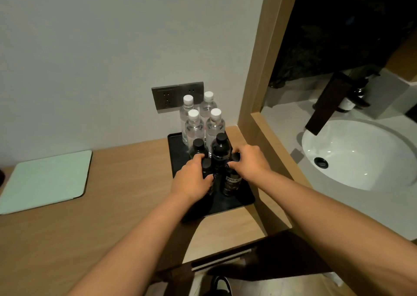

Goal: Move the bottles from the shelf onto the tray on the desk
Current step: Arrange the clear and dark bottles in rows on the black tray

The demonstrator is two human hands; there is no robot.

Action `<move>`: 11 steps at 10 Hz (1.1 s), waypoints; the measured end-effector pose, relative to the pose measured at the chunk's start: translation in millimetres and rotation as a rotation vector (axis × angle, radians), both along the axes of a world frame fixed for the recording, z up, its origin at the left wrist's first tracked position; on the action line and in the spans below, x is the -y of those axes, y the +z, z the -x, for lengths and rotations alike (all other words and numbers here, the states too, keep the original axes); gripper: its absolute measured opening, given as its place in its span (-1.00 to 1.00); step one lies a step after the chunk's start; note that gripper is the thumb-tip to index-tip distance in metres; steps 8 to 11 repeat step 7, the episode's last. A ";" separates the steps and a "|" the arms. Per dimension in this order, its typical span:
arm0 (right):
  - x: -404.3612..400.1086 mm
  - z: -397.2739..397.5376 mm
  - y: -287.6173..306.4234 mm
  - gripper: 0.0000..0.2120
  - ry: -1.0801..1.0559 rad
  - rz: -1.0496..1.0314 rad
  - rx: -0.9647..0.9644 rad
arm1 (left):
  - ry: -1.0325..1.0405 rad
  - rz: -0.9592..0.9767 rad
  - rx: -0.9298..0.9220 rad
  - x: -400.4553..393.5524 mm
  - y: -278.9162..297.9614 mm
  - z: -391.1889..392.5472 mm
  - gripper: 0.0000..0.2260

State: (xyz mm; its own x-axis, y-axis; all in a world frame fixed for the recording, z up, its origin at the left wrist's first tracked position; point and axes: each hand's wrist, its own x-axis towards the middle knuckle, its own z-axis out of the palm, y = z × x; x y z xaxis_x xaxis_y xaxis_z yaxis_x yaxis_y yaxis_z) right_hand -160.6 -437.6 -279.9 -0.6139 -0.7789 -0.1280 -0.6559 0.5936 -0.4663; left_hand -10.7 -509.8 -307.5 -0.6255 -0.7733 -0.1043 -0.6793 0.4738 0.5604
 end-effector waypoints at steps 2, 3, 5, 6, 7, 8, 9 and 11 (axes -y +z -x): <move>7.8 0.2 -8.8 -0.59 0.053 -0.005 -0.056 | -0.028 0.126 0.116 2.3 -8.3 6.6 -0.44; 9.1 -2.2 -10.9 -0.60 0.062 0.010 -0.057 | -0.028 0.115 0.111 2.3 -8.8 7.2 -0.45; 5.3 -8.4 -9.2 -0.59 0.052 -0.001 -0.085 | -0.022 0.103 0.110 -1.4 -2.0 3.3 -0.43; 1.9 -13.4 -2.3 -0.57 0.051 -0.001 -0.076 | -0.011 0.079 0.056 -1.1 4.7 -4.0 -0.47; -6.1 -17.7 11.9 -0.56 0.074 0.038 -0.065 | -0.051 0.091 -0.009 -1.3 22.3 -10.3 -0.45; -6.1 -17.7 11.9 -0.56 0.074 0.038 -0.065 | -0.051 0.091 -0.009 -1.3 22.3 -10.3 -0.45; -6.1 -17.7 11.9 -0.56 0.074 0.038 -0.065 | -0.051 0.091 -0.009 -1.3 22.3 -10.3 -0.45; -6.1 -17.7 11.9 -0.56 0.074 0.038 -0.065 | -0.051 0.091 -0.009 -1.3 22.3 -10.3 -0.45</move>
